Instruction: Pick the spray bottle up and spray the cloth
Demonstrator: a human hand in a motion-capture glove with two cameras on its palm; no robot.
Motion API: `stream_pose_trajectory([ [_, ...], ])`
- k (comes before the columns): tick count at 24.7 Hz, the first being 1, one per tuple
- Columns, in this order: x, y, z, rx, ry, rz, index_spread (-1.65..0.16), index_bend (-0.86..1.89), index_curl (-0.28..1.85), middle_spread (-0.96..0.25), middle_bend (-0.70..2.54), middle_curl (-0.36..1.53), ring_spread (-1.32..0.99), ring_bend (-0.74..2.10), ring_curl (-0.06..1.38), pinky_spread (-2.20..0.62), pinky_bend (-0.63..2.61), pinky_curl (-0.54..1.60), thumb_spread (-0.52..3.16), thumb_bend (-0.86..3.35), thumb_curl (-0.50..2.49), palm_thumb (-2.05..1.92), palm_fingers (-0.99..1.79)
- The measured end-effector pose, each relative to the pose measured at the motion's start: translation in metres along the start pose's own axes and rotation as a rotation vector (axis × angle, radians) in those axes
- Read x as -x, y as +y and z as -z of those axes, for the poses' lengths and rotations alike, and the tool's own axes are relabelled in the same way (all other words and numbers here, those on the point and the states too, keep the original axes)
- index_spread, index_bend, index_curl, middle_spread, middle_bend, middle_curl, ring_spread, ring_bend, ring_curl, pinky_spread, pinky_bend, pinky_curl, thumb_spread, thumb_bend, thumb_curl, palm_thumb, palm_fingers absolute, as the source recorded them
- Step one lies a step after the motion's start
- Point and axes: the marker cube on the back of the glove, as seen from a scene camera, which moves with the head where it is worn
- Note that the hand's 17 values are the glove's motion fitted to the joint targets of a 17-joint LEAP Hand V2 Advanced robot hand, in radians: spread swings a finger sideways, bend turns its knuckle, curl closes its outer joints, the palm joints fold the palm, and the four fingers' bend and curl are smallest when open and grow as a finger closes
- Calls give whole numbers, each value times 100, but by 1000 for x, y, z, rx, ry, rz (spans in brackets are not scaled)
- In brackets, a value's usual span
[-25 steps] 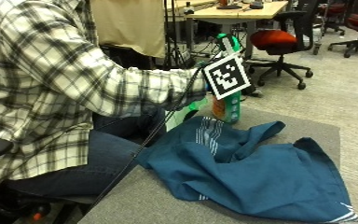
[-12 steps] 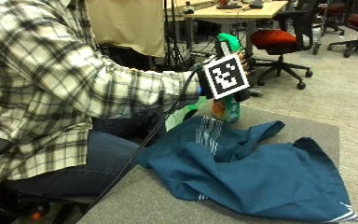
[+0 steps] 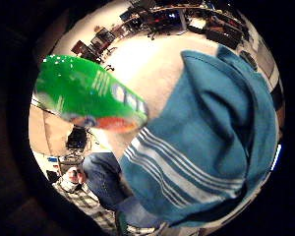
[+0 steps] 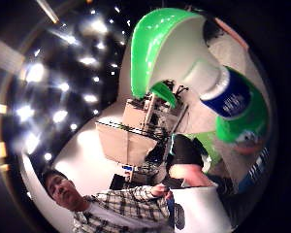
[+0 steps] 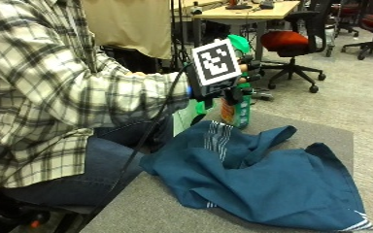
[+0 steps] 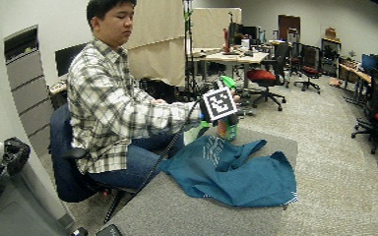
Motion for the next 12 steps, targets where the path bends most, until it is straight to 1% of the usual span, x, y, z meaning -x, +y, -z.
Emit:
stream_pose_trajectory([
  [2,-5,20,19,1,115,-32,-37,17,38,-13,18,37,0,23,33,18,30,34,86,-5,63,68,10],
  [4,-10,55,52,-15,265,-80,-37,18,38,-13,18,36,1,22,32,19,29,33,89,-4,63,66,12],
  [6,-14,109,89,-23,446,-140,-37,18,37,-13,19,36,3,22,31,19,28,32,92,-3,63,66,14],
  [8,-15,168,112,-21,595,-190,-38,18,37,-12,19,36,4,22,31,20,27,31,94,-3,62,63,15],
  [10,-15,224,122,-32,683,-241,-38,18,37,-12,19,36,5,21,31,20,26,31,97,-5,61,59,16],
  [12,-12,277,125,-68,720,-303,-38,18,37,-12,19,36,6,21,31,21,26,31,99,-4,60,57,16],
])
